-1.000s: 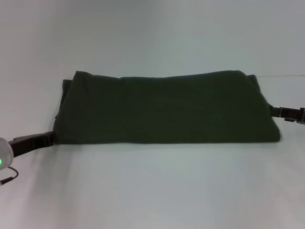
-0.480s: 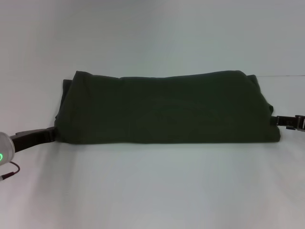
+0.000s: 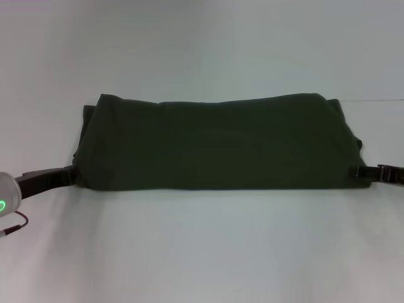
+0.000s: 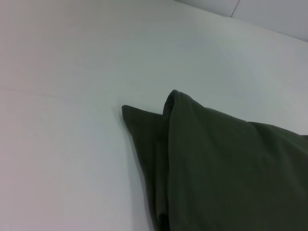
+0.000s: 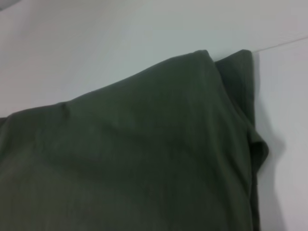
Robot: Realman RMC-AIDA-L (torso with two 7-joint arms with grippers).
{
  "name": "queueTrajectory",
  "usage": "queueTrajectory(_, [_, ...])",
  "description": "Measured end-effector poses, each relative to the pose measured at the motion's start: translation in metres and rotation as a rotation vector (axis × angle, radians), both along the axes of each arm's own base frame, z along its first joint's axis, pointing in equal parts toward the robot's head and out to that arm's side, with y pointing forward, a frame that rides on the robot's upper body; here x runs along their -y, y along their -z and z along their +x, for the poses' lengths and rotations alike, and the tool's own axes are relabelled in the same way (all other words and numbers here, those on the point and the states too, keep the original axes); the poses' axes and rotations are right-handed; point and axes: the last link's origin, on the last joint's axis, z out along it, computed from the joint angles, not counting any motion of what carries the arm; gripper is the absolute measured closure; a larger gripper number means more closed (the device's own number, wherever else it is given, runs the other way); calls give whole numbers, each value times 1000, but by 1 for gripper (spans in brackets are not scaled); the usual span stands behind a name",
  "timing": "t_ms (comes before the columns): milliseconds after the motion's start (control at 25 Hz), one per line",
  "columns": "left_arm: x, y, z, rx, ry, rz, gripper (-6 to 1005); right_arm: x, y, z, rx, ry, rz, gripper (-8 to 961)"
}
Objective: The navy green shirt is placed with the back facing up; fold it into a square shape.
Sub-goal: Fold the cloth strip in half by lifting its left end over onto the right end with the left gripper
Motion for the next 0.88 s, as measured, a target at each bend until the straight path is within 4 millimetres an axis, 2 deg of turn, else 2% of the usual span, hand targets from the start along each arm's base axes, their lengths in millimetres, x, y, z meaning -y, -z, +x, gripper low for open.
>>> queueTrajectory(560, [-1,0,1,0,1,-2,993,-5,13,-7,18,-12,2,381])
queueTrajectory(880, [-1,0,1,-1,2,0,994,-1,10,-2,14,-15,21,702])
